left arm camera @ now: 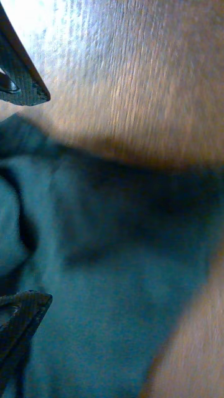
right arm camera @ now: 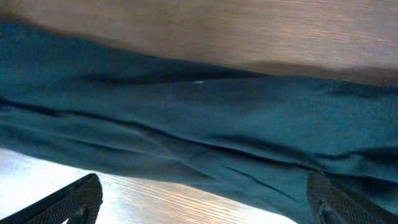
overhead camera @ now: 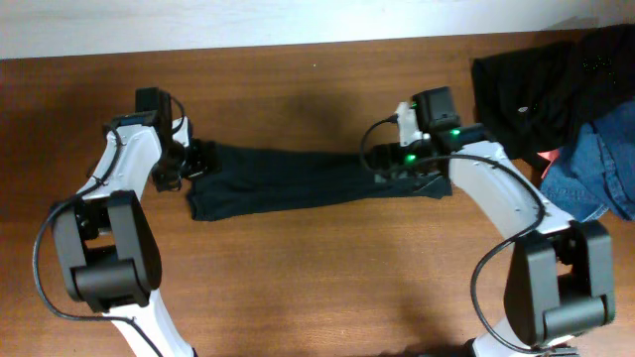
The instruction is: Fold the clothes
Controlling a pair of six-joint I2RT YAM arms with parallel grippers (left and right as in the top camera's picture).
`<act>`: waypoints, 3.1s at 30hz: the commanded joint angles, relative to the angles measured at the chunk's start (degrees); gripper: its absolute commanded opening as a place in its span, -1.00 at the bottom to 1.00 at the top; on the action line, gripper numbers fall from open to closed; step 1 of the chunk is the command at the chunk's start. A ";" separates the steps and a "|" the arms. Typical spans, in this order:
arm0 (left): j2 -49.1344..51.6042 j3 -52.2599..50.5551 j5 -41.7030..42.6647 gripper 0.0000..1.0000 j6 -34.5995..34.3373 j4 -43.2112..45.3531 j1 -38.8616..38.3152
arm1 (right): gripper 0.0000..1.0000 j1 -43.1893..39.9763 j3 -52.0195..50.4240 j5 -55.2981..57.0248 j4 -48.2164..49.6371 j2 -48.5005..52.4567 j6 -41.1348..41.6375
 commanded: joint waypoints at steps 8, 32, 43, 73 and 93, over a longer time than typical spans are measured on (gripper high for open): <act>3.93 -0.24 1.55 0.98 5.64 1.77 1.11 | 0.97 4.66 0.50 6.45 1.33 7.89 3.89; 9.62 -0.02 11.78 -0.14 7.96 1.73 1.11 | 0.97 6.54 0.46 6.69 4.85 13.90 5.88; 9.62 1.64 8.26 0.71 7.93 0.59 2.08 | 0.97 6.54 0.31 6.69 4.74 13.90 5.81; 12.02 1.75 0.98 0.89 7.48 -15.23 7.78 | 0.97 6.54 0.20 8.37 4.76 13.90 5.68; 12.52 -2.16 12.02 0.99 17.05 -8.35 3.69 | 0.97 6.54 0.20 8.37 4.72 13.90 5.68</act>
